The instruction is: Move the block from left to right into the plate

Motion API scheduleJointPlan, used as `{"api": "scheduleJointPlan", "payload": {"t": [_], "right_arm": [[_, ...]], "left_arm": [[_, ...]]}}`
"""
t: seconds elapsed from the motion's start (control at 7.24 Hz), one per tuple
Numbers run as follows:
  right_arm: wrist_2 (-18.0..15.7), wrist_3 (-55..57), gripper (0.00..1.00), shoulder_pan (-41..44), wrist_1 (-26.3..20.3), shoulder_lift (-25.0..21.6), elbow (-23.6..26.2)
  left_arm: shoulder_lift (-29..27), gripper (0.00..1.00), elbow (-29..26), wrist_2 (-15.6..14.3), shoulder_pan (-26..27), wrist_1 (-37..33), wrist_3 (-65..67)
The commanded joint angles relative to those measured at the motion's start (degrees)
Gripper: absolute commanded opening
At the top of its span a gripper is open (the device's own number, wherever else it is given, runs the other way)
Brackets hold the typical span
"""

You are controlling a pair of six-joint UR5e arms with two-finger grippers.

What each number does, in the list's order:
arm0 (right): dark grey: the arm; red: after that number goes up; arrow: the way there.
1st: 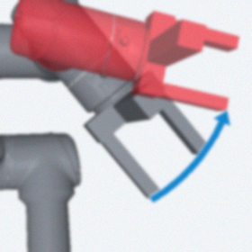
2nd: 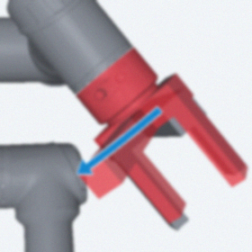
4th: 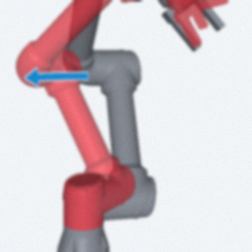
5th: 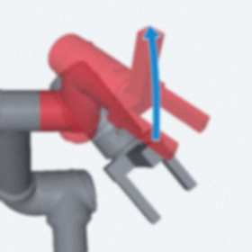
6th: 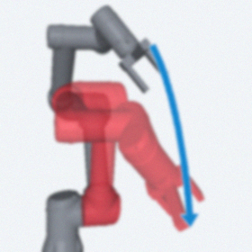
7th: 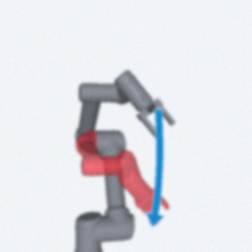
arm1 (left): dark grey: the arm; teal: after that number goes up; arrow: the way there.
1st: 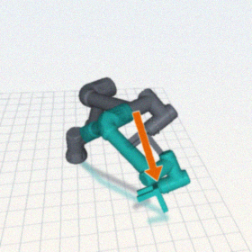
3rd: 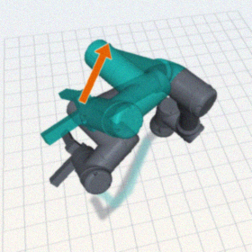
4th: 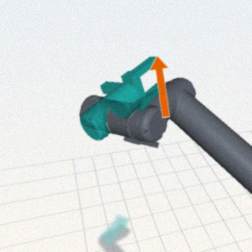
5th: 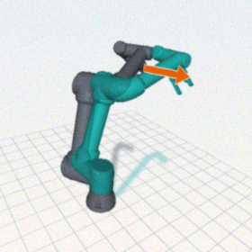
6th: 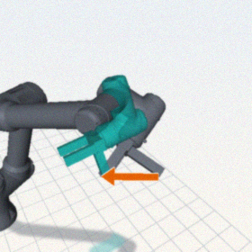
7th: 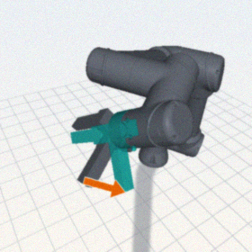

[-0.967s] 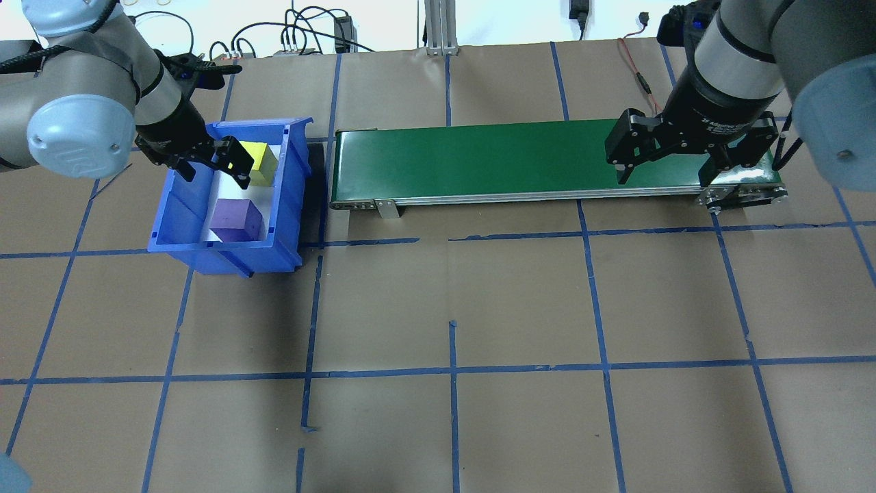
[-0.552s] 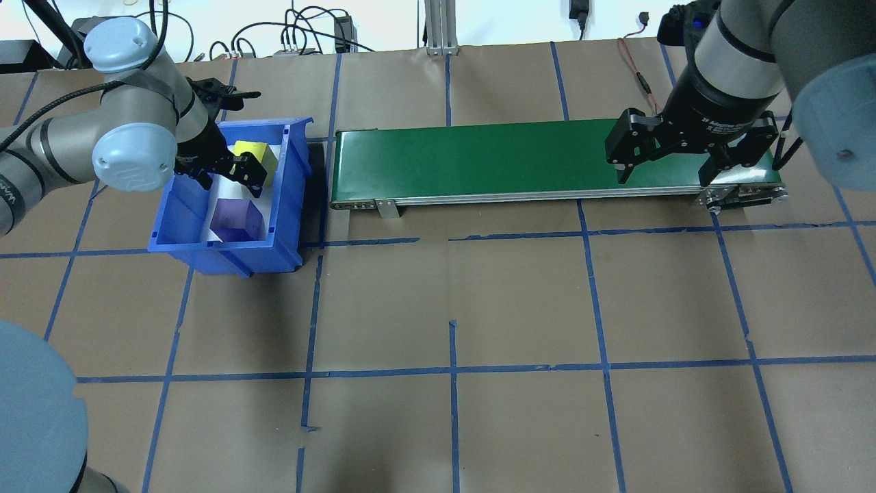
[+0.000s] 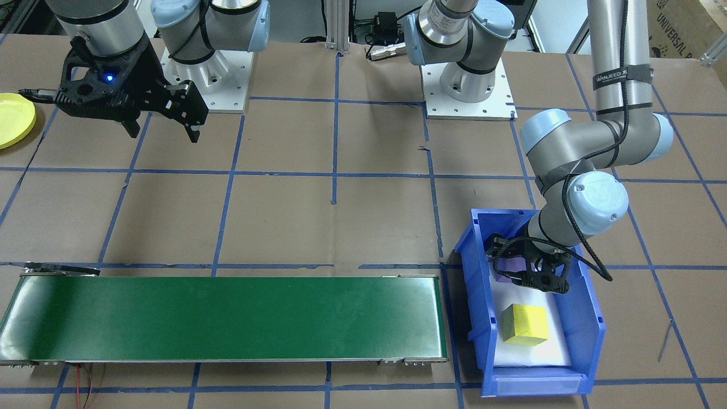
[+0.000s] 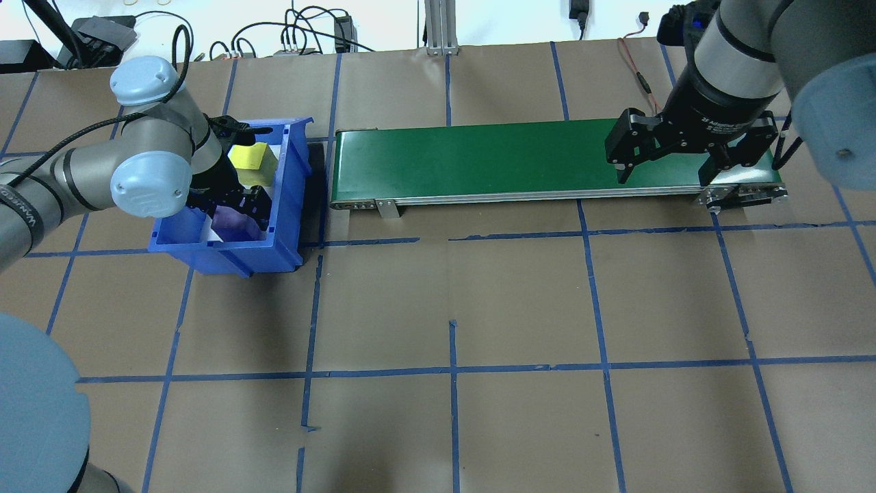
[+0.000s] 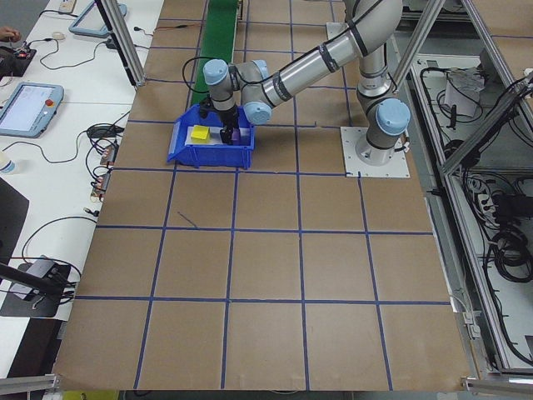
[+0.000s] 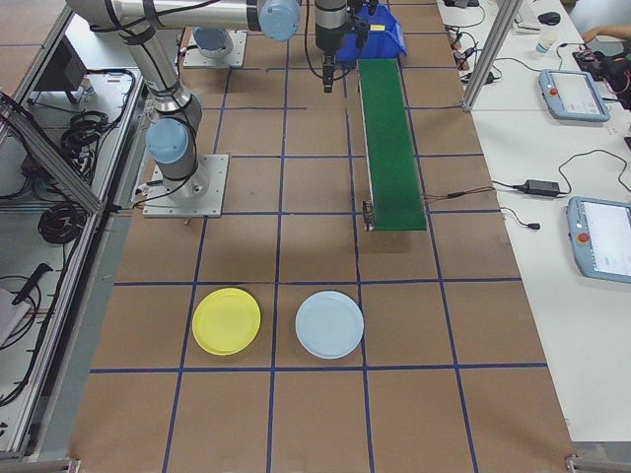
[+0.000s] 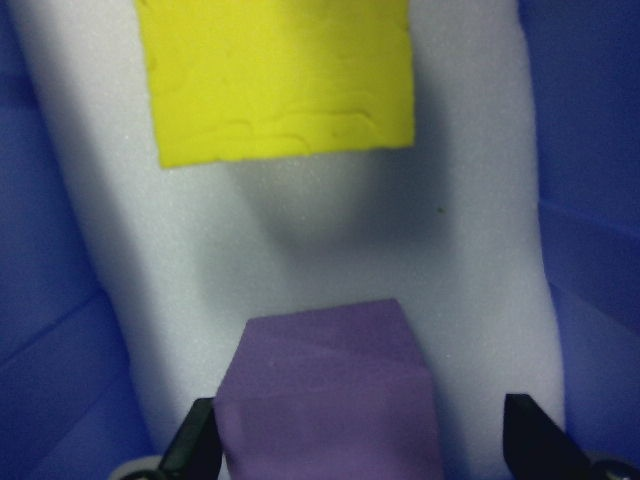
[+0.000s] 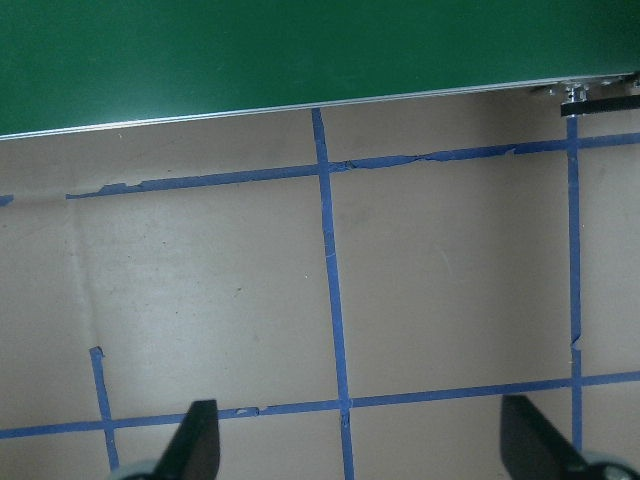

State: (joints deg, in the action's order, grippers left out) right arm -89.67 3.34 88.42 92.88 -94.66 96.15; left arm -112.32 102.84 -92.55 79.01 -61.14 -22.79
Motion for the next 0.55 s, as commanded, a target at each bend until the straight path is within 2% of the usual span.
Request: {"api": "scheduleJointPlan", "payload": {"t": [0.0, 0.14, 0.41], "right_arm": [[0.02, 0.00, 1.00, 0.00, 0.02, 0.00, -0.09], [0.02, 0.00, 1.00, 0.00, 0.02, 0.00, 0.00], [0.02, 0.00, 1.00, 0.00, -0.07, 0.00, 0.00]], "left_arm": [[0.34, 0.13, -1.05, 0.00, 0.00, 0.32, -0.24], [2.70, 0.13, -2.28, 0.00, 0.00, 0.67, -0.15], [11.64, 0.13, -6.84, 1.48, 1.39, 0.41, -0.41]]}}
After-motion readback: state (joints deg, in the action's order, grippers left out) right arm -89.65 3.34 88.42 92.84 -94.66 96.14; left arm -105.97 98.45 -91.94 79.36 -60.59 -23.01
